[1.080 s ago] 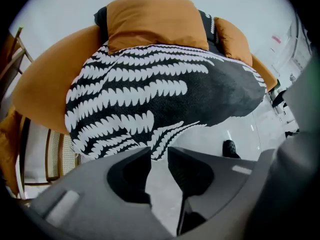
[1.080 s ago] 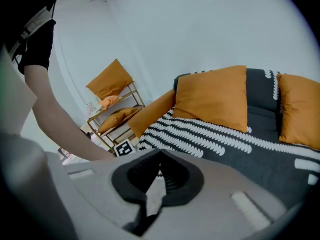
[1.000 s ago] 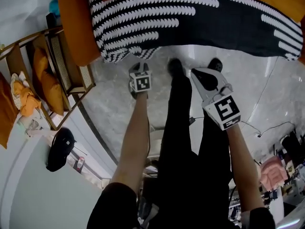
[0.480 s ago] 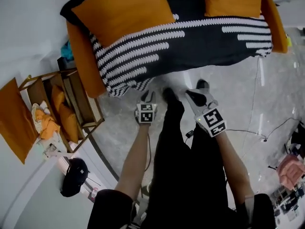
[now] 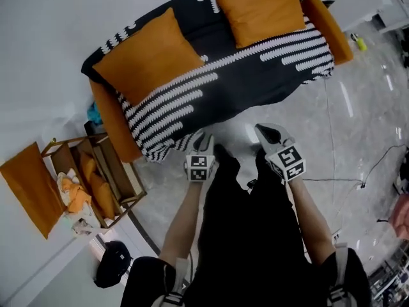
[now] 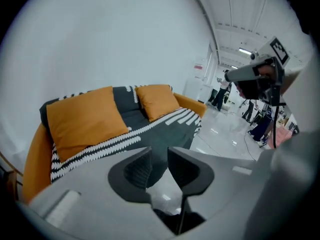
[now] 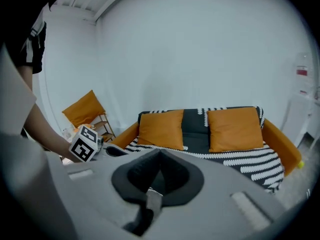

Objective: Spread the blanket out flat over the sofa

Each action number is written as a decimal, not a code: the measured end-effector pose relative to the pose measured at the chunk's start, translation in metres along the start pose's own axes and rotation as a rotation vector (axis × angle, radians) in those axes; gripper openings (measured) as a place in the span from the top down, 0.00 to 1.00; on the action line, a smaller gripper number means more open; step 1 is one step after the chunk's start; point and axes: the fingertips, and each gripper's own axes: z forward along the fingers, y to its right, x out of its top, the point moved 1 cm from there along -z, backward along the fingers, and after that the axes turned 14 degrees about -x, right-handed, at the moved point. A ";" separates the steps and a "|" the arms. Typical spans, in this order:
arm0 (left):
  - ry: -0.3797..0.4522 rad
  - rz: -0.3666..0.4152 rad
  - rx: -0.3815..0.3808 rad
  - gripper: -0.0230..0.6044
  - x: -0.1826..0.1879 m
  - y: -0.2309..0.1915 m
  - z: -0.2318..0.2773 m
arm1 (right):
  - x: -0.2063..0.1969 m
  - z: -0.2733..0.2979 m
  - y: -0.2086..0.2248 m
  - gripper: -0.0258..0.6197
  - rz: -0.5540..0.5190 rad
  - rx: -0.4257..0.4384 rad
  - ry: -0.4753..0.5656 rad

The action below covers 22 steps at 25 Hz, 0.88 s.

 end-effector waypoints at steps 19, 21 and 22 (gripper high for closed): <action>0.353 -0.001 0.170 0.89 0.219 0.162 0.006 | 0.065 -0.101 0.176 0.96 0.022 0.158 0.212; 0.381 0.014 0.191 0.90 0.230 0.173 0.002 | 0.067 -0.104 0.183 0.96 0.008 0.182 0.227; 0.395 0.018 0.198 0.90 0.235 0.177 -0.001 | 0.070 -0.107 0.183 0.96 0.001 0.193 0.236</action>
